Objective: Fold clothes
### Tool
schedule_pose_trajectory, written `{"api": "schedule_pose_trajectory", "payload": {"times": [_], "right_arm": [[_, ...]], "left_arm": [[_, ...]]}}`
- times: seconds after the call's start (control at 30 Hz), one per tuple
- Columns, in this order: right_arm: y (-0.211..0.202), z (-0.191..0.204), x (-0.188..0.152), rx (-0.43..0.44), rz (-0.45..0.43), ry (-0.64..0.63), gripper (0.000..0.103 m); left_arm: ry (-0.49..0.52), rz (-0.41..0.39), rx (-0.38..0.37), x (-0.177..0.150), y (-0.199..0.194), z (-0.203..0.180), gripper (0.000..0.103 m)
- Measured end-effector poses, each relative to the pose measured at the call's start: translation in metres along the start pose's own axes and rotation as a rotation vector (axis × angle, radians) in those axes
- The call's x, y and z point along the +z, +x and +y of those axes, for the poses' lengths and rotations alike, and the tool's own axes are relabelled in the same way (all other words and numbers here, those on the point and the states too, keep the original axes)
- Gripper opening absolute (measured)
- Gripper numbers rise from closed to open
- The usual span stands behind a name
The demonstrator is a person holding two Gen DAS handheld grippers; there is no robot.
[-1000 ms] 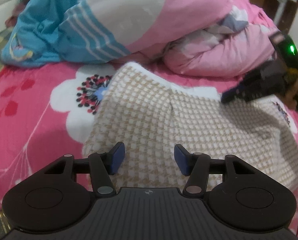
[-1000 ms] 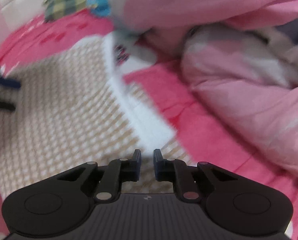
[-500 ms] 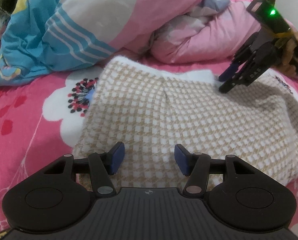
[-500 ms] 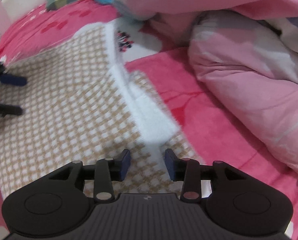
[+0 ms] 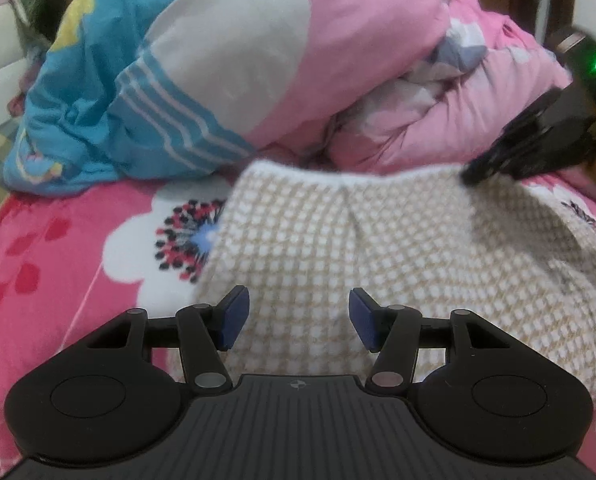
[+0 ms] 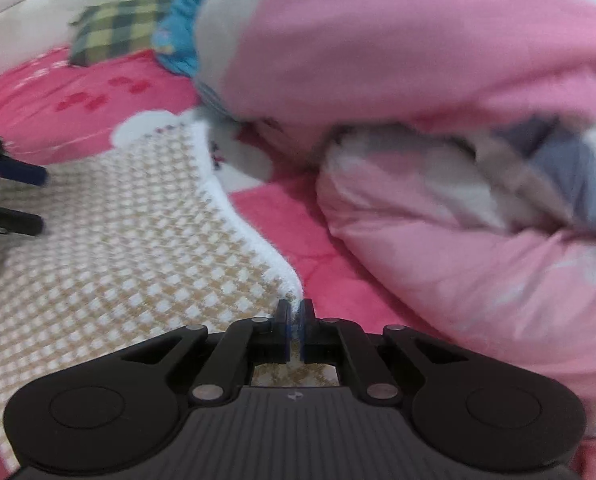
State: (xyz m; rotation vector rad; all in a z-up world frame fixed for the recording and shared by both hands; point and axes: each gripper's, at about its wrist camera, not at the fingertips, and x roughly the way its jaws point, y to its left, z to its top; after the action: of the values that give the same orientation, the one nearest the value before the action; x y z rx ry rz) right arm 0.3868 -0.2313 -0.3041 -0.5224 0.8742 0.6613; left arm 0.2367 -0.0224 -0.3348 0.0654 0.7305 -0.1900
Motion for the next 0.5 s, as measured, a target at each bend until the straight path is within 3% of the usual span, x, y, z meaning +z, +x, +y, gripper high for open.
{"api": "schedule_pose_trajectory", "payload": {"times": [0.07, 0.2, 0.27, 0.3, 0.33, 0.43, 0.5], "right_arm": [[0.025, 0.002, -0.008, -0.036, 0.018, -0.006, 0.003], [0.046, -0.011, -0.018, -0.037, -0.004, 0.131, 0.006], [0.031, -0.035, -0.021, 0.019, -0.042, 0.292, 0.014], [0.018, -0.049, -0.026, 0.038, -0.078, 0.362, 0.026], [0.005, -0.061, -0.031, 0.044, -0.11, 0.421, 0.031], [-0.04, -0.092, -0.05, -0.109, -0.155, 0.536, 0.033], [-0.068, -0.115, -0.071, -0.139, -0.16, 0.64, 0.033]], "left_arm": [[0.042, 0.031, 0.0, -0.004, 0.011, -0.005, 0.056], [0.09, 0.099, 0.04, -0.02, 0.035, -0.01, 0.057], [0.082, 0.101, 0.037, -0.019, 0.036, -0.008, 0.058], [0.077, 0.105, 0.035, -0.018, 0.036, -0.006, 0.058], [0.071, 0.109, 0.033, -0.017, 0.037, -0.005, 0.058], [0.069, 0.113, 0.031, -0.018, 0.037, -0.004, 0.059], [0.072, 0.116, 0.031, -0.017, 0.038, -0.005, 0.059]]}}
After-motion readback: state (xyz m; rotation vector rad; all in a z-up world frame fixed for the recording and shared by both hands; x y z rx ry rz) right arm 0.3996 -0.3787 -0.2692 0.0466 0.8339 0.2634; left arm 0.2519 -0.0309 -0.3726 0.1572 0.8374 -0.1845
